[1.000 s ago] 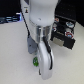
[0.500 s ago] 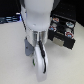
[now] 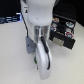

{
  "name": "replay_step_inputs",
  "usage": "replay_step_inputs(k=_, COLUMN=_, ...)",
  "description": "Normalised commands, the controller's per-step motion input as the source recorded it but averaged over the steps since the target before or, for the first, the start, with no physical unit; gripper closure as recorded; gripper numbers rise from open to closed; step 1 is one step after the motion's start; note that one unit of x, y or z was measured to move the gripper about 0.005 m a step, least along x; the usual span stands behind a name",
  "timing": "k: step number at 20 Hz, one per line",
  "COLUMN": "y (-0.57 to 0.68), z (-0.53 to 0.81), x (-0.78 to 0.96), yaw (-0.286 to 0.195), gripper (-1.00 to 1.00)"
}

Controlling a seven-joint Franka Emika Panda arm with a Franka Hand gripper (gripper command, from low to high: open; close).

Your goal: Open the kcup holder, insert the kcup into the holder, and close the kcup holder

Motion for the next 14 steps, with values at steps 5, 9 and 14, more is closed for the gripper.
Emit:
replay_step_inputs(k=5, y=0.49, z=0.75, x=0.0, yaw=0.115, gripper=1.0)
replay_step_inputs(k=9, y=0.46, z=0.71, x=0.0, yaw=0.132, gripper=1.0)
replay_step_inputs(k=14, y=0.41, z=0.58, x=-0.1, yaw=0.144, gripper=1.0)
